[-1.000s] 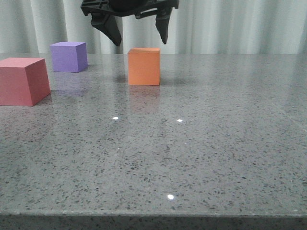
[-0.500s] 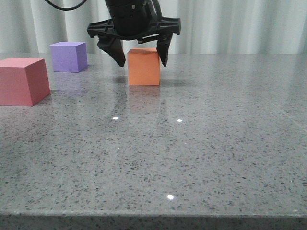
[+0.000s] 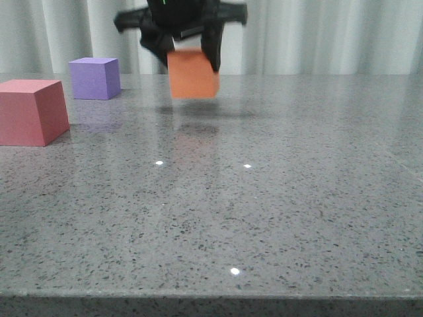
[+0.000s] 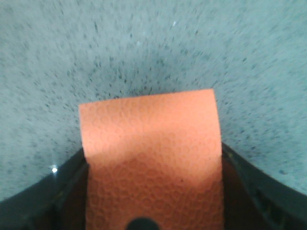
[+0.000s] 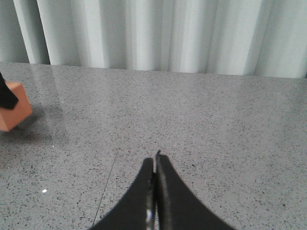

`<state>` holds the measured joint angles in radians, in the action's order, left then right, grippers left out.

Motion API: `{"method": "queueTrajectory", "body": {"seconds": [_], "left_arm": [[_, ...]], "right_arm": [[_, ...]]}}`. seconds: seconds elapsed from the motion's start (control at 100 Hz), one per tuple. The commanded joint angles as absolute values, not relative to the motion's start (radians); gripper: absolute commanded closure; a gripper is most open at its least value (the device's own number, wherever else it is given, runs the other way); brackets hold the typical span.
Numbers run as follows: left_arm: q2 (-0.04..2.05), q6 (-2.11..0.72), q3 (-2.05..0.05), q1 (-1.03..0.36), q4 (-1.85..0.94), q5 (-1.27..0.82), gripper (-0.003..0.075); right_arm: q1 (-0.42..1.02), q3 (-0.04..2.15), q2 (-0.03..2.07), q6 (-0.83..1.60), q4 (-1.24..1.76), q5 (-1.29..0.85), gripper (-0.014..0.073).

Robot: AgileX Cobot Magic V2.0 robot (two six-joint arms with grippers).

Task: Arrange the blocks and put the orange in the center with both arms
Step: 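Lift the orange cube with the left gripper toward the purple cube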

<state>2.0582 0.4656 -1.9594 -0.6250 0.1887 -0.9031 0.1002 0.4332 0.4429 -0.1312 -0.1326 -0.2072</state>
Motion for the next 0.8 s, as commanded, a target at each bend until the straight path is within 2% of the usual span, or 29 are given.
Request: {"method": "queueTrajectory", "body": {"seconds": [0.0,0.42,0.79], "left_arm": [[1.923,0.441,-1.992,-0.624,0.214,-0.863,0.0449],[1.707,0.293,-1.928,-0.421,0.209,-0.977,0.0449],[1.663,0.140,-1.686,-0.243,0.018,-0.835,0.0449]], "right_arm": [[0.093,0.459,0.445,-0.124,-0.146,-0.122,0.0662],[0.093,0.459,0.445,-0.124,-0.146,-0.122,0.0662],[0.093,0.459,0.445,-0.124,-0.146,-0.122,0.0662]]}}
